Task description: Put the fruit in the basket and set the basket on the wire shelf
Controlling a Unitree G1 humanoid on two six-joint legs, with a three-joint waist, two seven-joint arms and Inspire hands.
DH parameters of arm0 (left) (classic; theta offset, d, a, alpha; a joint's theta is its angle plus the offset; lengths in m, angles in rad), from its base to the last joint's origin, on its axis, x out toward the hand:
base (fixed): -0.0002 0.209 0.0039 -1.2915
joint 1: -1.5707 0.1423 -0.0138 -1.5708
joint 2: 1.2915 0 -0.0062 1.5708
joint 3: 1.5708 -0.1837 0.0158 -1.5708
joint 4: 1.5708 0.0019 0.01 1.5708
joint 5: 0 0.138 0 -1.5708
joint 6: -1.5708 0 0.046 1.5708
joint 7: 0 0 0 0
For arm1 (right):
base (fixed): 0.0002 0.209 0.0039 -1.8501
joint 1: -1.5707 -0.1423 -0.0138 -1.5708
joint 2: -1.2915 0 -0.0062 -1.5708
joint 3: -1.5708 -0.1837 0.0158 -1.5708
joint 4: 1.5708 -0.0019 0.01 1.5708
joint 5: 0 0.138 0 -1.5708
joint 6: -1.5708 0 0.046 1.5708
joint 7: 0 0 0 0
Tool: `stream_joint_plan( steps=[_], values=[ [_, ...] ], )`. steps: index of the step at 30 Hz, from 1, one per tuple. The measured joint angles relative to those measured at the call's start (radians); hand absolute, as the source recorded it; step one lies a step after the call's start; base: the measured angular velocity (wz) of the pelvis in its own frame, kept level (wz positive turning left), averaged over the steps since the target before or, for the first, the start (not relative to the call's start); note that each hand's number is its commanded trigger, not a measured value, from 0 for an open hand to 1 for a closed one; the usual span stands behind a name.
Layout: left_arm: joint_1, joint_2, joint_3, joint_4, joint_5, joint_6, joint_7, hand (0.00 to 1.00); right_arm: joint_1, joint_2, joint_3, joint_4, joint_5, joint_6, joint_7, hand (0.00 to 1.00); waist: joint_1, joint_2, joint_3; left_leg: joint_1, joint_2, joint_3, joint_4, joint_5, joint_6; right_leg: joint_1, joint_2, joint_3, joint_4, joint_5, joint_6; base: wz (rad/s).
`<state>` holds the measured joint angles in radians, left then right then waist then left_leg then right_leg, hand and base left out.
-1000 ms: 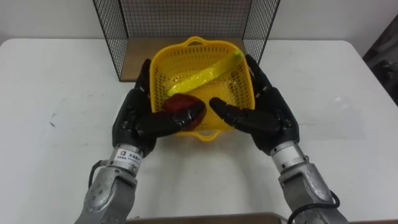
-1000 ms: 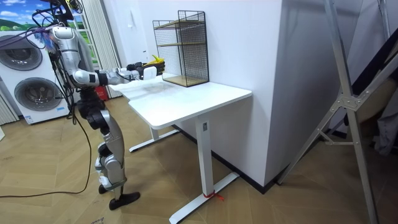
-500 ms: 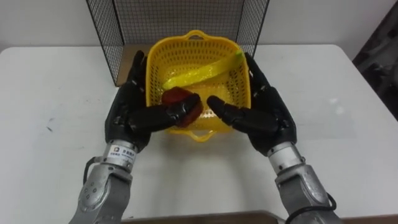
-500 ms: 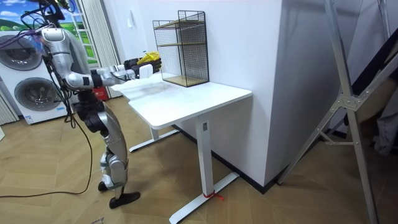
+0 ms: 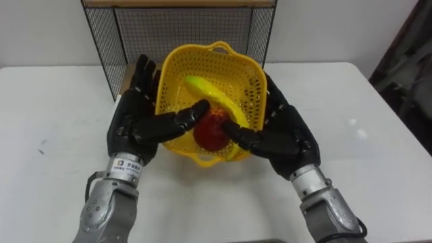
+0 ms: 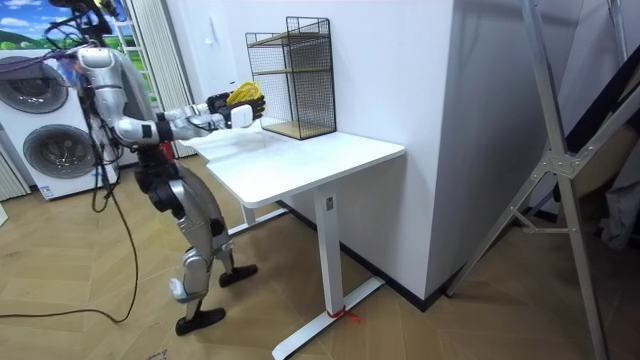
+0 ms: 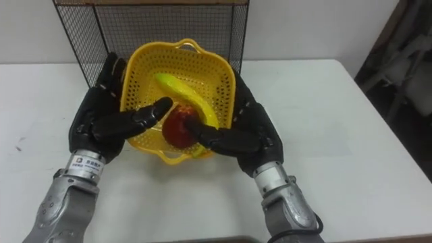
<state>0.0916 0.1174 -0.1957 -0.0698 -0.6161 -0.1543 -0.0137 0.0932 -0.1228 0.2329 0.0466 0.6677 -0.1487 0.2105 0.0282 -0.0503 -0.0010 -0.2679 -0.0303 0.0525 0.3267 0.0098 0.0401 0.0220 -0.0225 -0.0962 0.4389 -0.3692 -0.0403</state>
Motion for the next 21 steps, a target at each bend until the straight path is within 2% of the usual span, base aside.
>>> stream_joint_plan(
  steps=[1, 2, 3, 4, 6, 7, 8, 9, 10, 12, 13, 15, 16, 17, 18, 19, 20, 21],
  values=[
    [0.000, 0.004, -0.004, 0.000, 0.000, -0.001, 0.000, 0.00, 0.000, 0.001, 0.000, -0.001, 0.001, -0.001, 0.000, 0.00, 0.000, -0.002, 0.0008, 0.000, -0.006, 0.004, 0.013, -0.004, 0.008, 0.003, -0.008, 0.000, 0.007, -0.009, 0.005, 0.00],
    [0.000, 0.012, -0.008, 0.000, 0.000, -0.005, 0.000, 0.00, 0.001, 0.001, 0.000, -0.002, 0.007, -0.003, 0.000, 0.00, -0.003, -0.005, 0.0027, -0.002, -0.022, 0.006, 0.037, -0.028, 0.026, 0.012, -0.023, 0.000, 0.014, -0.025, 0.015, 0.00],
    [0.000, 0.019, -0.013, -0.001, -0.002, -0.010, 0.000, 0.00, 0.001, -0.001, 0.001, -0.006, 0.020, -0.003, 0.000, 0.00, 0.000, -0.006, 0.0022, -0.005, -0.035, 0.013, 0.056, -0.051, 0.033, 0.016, -0.039, 0.002, 0.017, -0.039, 0.023, 0.00],
    [0.000, 0.021, -0.015, -0.004, -0.002, -0.013, 0.000, 0.00, 0.001, -0.002, 0.001, -0.012, 0.031, -0.003, 0.000, 0.00, 0.004, -0.006, 0.0024, -0.008, -0.039, 0.021, 0.065, -0.062, 0.039, 0.015, -0.047, 0.005, 0.019, -0.046, 0.027, 0.00],
    [0.001, 0.016, -0.018, -0.008, -0.001, -0.030, 0.000, 0.00, 0.000, 0.000, 0.003, -0.025, 0.035, -0.012, 0.000, 0.00, 0.008, -0.011, 0.0059, -0.019, -0.066, 0.031, 0.106, -0.108, 0.056, 0.022, -0.076, 0.011, 0.032, -0.074, 0.045, 0.02],
    [0.002, 0.017, -0.018, -0.008, -0.001, -0.034, 0.000, 0.00, 0.000, 0.000, 0.003, -0.025, 0.035, -0.014, 0.000, 0.00, 0.007, -0.015, 0.0079, -0.017, -0.074, 0.031, 0.112, -0.119, 0.059, 0.027, -0.084, 0.009, 0.038, -0.080, 0.049, 0.09],
    [0.006, 0.016, -0.018, -0.008, 0.000, -0.039, 0.000, 0.00, 0.000, -0.001, 0.004, -0.025, 0.039, -0.015, 0.000, 0.00, 0.008, -0.020, 0.0101, -0.014, -0.091, 0.033, 0.129, -0.147, 0.066, 0.024, -0.102, 0.005, 0.092, -0.091, 0.068, 0.09],
    [0.012, 0.016, -0.018, -0.009, 0.000, -0.040, 0.000, 0.00, 0.000, 0.000, 0.008, -0.025, 0.040, -0.015, -0.002, 0.00, 0.007, -0.022, 0.0117, -0.008, -0.101, 0.039, 0.146, -0.167, 0.077, -0.009, -0.119, 0.002, 0.196, -0.087, 0.078, 0.12],
    [0.014, 0.017, -0.016, -0.009, 0.000, -0.040, 0.000, 0.00, 0.000, 0.001, 0.009, -0.025, 0.041, -0.015, -0.004, 0.00, 0.004, -0.024, 0.0137, -0.003, -0.105, 0.042, 0.151, -0.174, 0.083, -0.028, -0.130, -0.001, 0.252, -0.079, 0.092, 0.10],
    [0.000, 0.020, -0.018, -0.010, -0.002, -0.041, 0.000, 0.00, -0.016, -0.005, 0.010, -0.022, 0.039, -0.015, -0.010, 0.00, 0.005, -0.023, 0.0206, 0.002, -0.107, 0.036, 0.172, -0.200, 0.094, -0.121, -0.142, 0.008, 0.424, -0.007, 0.113, 0.08],
    [-0.007, 0.024, -0.017, -0.010, -0.001, -0.041, 0.000, 0.00, -0.021, -0.006, 0.010, -0.022, 0.037, -0.015, -0.011, 0.00, 0.005, -0.023, 0.0221, 0.001, -0.105, 0.032, 0.170, -0.200, 0.095, -0.140, -0.142, 0.008, 0.450, 0.001, 0.112, 0.05],
    [-0.019, 0.024, -0.013, -0.010, -0.002, -0.049, 0.000, 0.00, -0.037, -0.006, 0.008, -0.022, 0.029, -0.017, -0.011, 0.00, 0.003, -0.003, 0.0357, 0.001, -0.098, 0.018, 0.166, -0.200, 0.094, -0.190, -0.135, 0.010, 0.432, -0.026, 0.104, 0.03],
    [-0.019, 0.024, -0.013, -0.010, -0.002, -0.049, 0.000, 0.00, -0.036, -0.005, 0.008, -0.021, 0.029, -0.019, -0.011, 0.00, 0.000, 0.003, 0.0360, 0.004, -0.098, 0.017, 0.162, -0.198, 0.094, -0.199, -0.132, 0.013, 0.389, -0.034, 0.101, 0.06],
    [-0.020, 0.024, -0.011, -0.009, -0.001, -0.049, 0.000, 0.00, -0.034, -0.004, 0.010, -0.018, 0.024, -0.019, -0.011, 0.00, -0.001, 0.007, 0.0368, 0.010, -0.101, 0.017, 0.155, -0.190, 0.092, -0.202, -0.133, 0.014, 0.266, -0.035, 0.100, 0.11],
    [-0.017, 0.016, -0.011, -0.001, 0.000, -0.049, 0.000, 0.00, -0.030, -0.002, 0.010, -0.013, 0.023, -0.019, -0.011, 0.00, -0.006, 0.020, 0.0322, 0.019, -0.098, 0.008, 0.153, -0.185, 0.083, -0.183, -0.126, -0.003, 0.198, -0.025, 0.077, 0.11],
    [-0.015, 0.013, -0.008, 0.003, 0.000, -0.049, 0.000, 0.00, -0.028, -0.006, 0.009, -0.007, 0.020, -0.019, -0.011, 0.00, -0.007, 0.030, 0.0252, 0.024, -0.094, -0.001, 0.146, -0.181, 0.074, -0.169, -0.119, -0.016, 0.171, -0.014, 0.073, 0.10],
    [-0.016, 0.010, -0.012, 0.003, 0.002, -0.048, 0.000, 0.00, -0.028, -0.004, 0.003, 0.011, 0.023, -0.019, -0.011, 0.00, -0.010, 0.041, 0.0164, 0.040, -0.079, -0.011, 0.123, -0.167, 0.065, -0.136, -0.104, -0.043, 0.116, 0.006, 0.070, 0.10],
    [-0.017, 0.011, -0.010, 0.003, 0.002, -0.048, 0.000, 0.00, -0.028, 0.002, 0.002, 0.027, 0.025, -0.017, -0.010, 0.00, -0.017, 0.037, 0.0125, 0.062, -0.068, -0.017, 0.091, -0.151, 0.058, -0.106, -0.090, -0.053, 0.067, 0.027, 0.063, 0.07]
  ],
)
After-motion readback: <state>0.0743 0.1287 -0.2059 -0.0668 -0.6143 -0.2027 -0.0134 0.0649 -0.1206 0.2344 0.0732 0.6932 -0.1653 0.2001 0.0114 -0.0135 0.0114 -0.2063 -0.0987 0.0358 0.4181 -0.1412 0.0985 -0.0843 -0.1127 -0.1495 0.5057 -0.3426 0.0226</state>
